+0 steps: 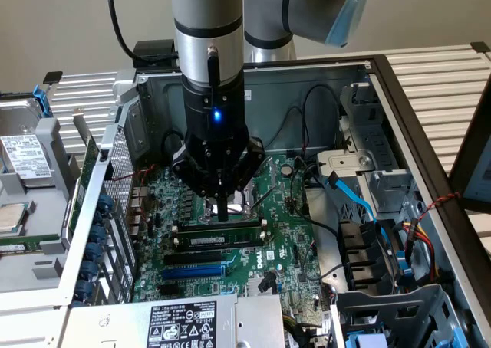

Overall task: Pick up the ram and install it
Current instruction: 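Press down the ram until it locks into place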

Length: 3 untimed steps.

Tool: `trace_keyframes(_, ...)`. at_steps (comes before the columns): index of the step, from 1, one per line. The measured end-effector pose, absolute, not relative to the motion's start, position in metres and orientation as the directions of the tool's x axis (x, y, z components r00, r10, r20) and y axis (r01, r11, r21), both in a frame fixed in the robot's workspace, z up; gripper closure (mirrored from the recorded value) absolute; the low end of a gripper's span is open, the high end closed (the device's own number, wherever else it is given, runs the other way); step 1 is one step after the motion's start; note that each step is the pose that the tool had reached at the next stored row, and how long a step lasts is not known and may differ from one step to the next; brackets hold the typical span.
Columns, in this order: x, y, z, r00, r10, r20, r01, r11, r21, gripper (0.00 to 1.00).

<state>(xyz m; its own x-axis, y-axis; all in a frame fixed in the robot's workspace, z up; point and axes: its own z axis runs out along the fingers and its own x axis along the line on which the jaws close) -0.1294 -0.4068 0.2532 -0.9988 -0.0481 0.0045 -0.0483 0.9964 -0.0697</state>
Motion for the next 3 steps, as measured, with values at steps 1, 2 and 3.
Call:
trace_keyframes(1, -0.1294, -0.4068, 0.2532, -0.999, -0.048, 0.004, -0.048, 0.996, -0.070, 0.90)
trace_keyframes(2, -0.1294, -0.4068, 0.2532, -0.999, -0.047, 0.004, -0.048, 0.996, -0.070, 0.90)
trace_keyframes(3, -0.1294, -0.4068, 0.2532, -0.999, -0.047, 0.004, -0.047, 0.996, -0.070, 0.90)
